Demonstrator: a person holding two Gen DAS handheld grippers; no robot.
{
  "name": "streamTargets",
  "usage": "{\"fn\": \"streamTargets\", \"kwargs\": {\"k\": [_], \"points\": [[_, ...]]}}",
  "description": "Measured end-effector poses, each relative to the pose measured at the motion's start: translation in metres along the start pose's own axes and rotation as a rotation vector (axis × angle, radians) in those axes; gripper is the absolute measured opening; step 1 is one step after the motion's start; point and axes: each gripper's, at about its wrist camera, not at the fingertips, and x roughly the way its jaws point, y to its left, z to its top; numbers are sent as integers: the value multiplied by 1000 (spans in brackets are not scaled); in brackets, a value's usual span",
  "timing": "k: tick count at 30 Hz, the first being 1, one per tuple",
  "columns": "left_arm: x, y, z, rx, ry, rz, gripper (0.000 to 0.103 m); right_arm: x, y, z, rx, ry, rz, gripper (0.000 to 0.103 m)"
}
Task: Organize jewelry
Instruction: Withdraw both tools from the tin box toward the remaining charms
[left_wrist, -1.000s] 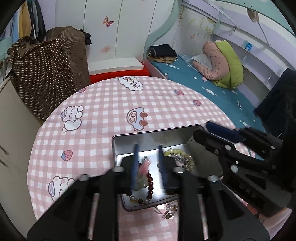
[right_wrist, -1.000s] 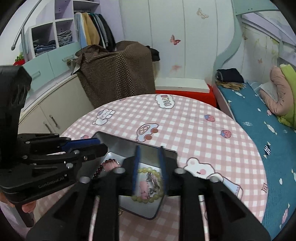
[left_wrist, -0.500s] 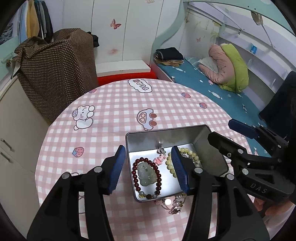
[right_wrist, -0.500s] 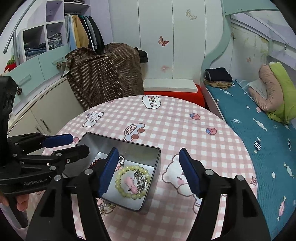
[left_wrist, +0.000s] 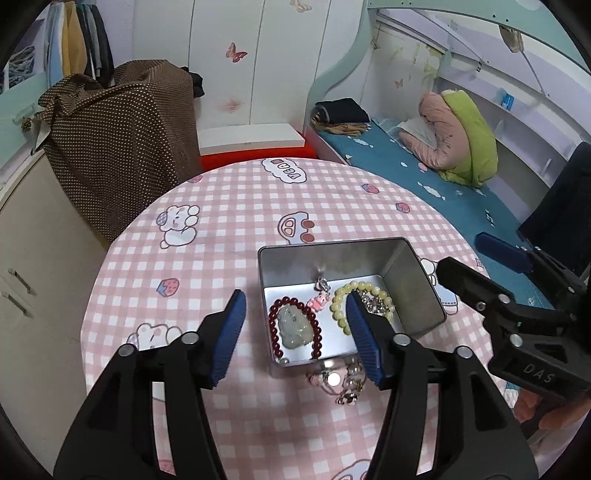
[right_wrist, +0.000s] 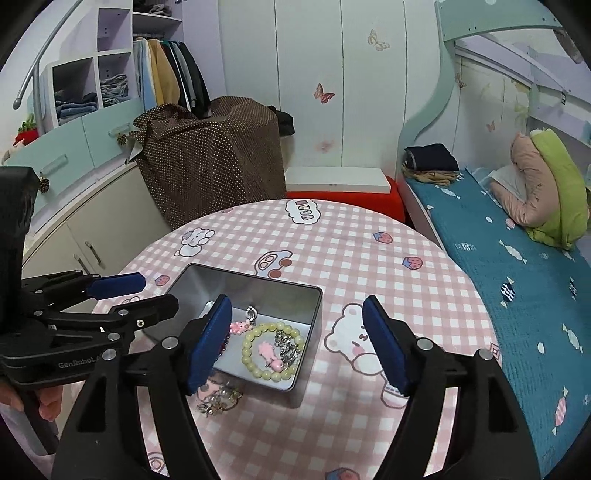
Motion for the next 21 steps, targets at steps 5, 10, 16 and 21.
{"fn": "streamTargets", "kwargs": {"k": [5,10,16,21], "points": [[-9,2,-9,7,-3,11,59,-10,4,-5,-5,-9,-6,76],[-17,5,-23,8,-5,23,65,-20,7,-15,21,-20,-44,77],[-19,18,-41,-19,29,36,67,-21,13,-29,36,-6,-58,77],[-11,27,-58,-52,78,47,68,-12,24,-47,28,46,-41,77]]}}
